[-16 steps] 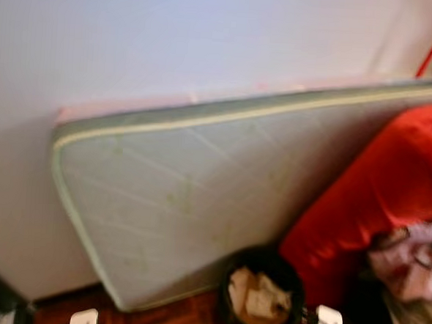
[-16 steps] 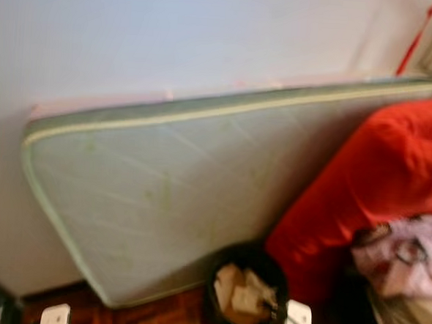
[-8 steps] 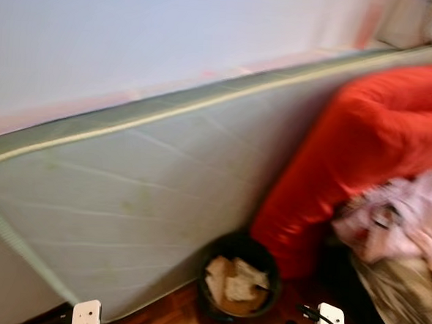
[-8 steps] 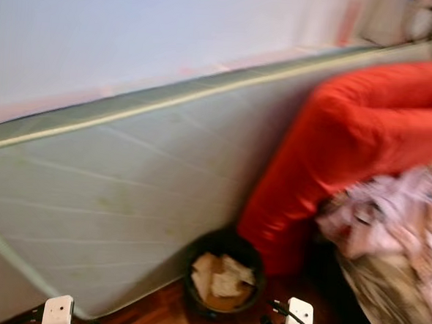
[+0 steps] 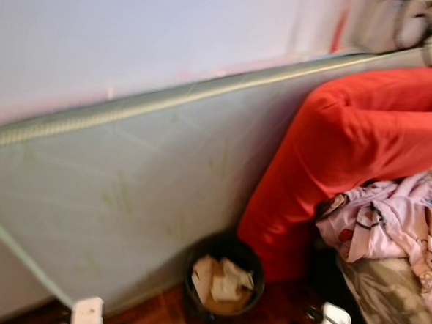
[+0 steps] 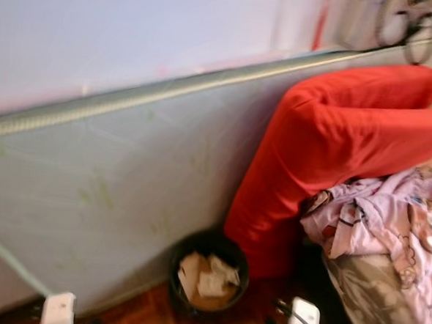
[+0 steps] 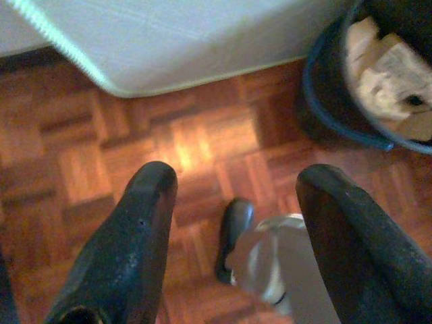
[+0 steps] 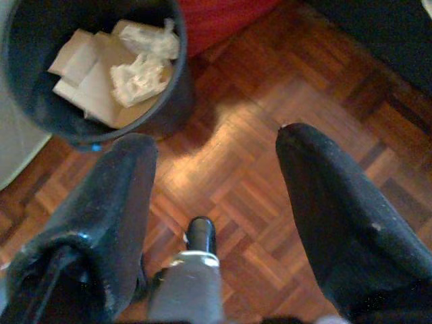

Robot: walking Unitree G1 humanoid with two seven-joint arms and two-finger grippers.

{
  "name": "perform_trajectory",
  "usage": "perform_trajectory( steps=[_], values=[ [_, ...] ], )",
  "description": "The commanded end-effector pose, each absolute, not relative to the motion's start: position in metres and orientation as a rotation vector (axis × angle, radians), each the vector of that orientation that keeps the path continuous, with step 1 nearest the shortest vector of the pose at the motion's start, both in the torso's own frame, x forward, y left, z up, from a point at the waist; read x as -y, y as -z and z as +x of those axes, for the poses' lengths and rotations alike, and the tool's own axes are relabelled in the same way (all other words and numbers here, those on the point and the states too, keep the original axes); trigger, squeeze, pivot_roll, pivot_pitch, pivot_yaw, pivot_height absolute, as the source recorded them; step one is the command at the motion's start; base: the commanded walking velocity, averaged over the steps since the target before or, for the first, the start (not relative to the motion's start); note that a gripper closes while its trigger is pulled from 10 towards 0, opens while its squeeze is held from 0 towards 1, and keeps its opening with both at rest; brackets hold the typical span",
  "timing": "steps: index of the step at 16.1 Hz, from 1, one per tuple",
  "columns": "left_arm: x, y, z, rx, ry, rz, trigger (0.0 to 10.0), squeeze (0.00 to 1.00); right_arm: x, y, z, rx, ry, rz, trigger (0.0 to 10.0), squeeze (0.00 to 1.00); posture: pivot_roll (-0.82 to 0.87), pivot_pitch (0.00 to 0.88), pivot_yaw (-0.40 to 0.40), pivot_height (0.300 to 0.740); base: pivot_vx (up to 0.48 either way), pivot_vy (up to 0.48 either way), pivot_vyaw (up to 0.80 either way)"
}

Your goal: Clean up the room

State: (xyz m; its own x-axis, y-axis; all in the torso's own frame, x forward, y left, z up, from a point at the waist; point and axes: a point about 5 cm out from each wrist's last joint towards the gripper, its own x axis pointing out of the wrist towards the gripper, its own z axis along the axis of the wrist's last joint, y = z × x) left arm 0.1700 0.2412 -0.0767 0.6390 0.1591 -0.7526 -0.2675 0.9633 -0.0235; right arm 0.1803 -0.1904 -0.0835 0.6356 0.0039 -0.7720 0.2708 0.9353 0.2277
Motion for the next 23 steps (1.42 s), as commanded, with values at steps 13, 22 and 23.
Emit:
perform_trajectory(
  steps=[13,22,23],
  values=[
    [-0.233,0.072,0.183,-0.809,-0.205,-0.121,10.0,0.00,0.191,0.085,0.177,-0.879,0.168,0.341,10.0,0.00,0.12,0.000,-0.029,0.740,0.000,-0.322,-0.54],
    [-0.232,0.069,0.189,-0.790,-0.196,-0.116,10.0,0.00,0.191,0.085,0.176,-0.879,0.172,0.343,10.0,0.00,0.12,0.000,-0.026,0.740,0.000,-0.324,0.00],
    [-0.232,0.069,0.189,-0.788,-0.200,-0.119,10.0,0.00,0.191,0.086,0.176,-0.893,0.163,0.335,10.0,0.00,0.12,0.000,-0.027,0.740,0.000,-0.326,0.00]
  ],
)
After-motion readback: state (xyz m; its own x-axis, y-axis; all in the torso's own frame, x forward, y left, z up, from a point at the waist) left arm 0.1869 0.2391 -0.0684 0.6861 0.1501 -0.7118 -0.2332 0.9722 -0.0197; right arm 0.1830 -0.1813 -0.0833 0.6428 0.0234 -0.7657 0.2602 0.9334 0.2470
